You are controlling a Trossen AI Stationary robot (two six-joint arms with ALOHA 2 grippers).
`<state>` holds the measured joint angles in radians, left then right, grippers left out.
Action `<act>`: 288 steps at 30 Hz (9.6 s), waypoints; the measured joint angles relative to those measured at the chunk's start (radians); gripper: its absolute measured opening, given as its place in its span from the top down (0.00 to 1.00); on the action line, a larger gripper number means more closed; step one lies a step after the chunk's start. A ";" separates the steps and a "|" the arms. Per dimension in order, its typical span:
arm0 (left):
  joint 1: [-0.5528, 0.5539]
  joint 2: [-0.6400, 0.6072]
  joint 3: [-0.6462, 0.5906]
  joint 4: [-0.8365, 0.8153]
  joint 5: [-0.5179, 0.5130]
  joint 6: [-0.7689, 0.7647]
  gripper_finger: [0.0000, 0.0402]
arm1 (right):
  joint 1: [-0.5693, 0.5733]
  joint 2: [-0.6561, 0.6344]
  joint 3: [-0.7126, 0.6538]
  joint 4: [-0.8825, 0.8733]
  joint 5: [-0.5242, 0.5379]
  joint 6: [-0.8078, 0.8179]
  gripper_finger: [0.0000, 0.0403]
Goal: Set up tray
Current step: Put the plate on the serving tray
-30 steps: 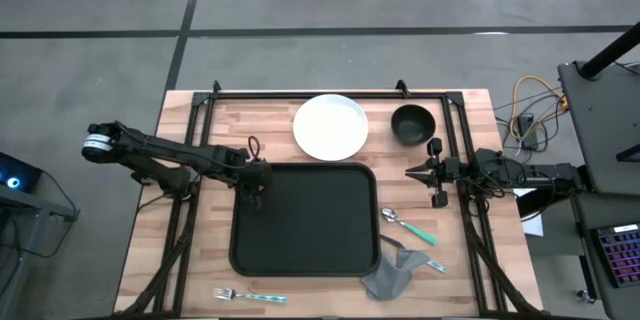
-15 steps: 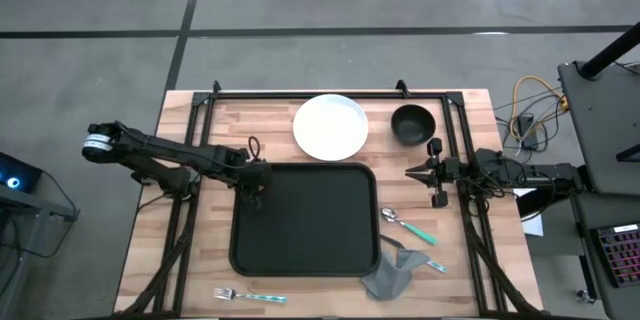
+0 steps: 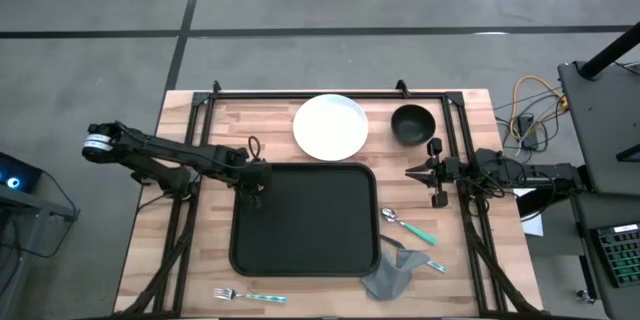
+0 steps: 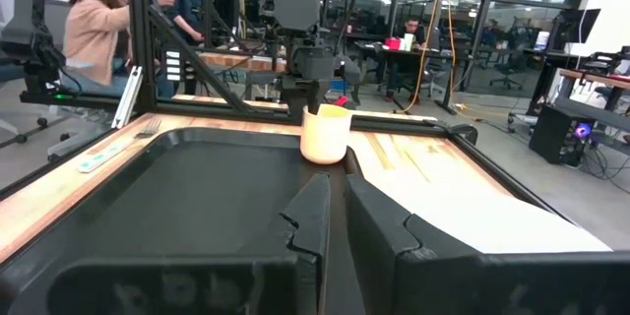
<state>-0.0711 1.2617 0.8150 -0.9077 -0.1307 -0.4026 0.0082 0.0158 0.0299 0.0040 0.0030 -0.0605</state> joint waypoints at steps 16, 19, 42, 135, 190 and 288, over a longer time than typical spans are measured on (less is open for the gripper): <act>0.001 -0.001 0.024 -0.077 0.002 0.000 0.77 | 0.000 0.000 0.000 0.000 0.000 0.000 0.93; 0.001 -0.005 0.056 -0.093 0.002 0.000 0.77 | 0.000 0.000 0.000 0.000 0.000 0.000 0.93; 0.000 -0.009 0.258 0.165 0.007 0.296 0.77 | 0.000 0.000 0.000 0.000 0.000 0.000 0.93; 0.007 -1.226 -0.797 0.945 0.079 0.507 0.77 | 0.000 0.000 0.000 0.000 0.000 0.000 0.93; 0.007 -1.179 -0.805 0.933 0.080 0.533 0.77 | 0.000 0.000 0.000 0.016 0.000 -0.001 0.93; 0.007 -1.176 -0.804 0.929 0.079 0.532 0.77 | -0.401 1.487 0.682 0.047 -0.155 -0.416 0.47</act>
<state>-0.0643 0.0856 0.0113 0.0215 -0.0521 0.1292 -0.3928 1.5032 0.7116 0.0509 -0.1521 -0.4769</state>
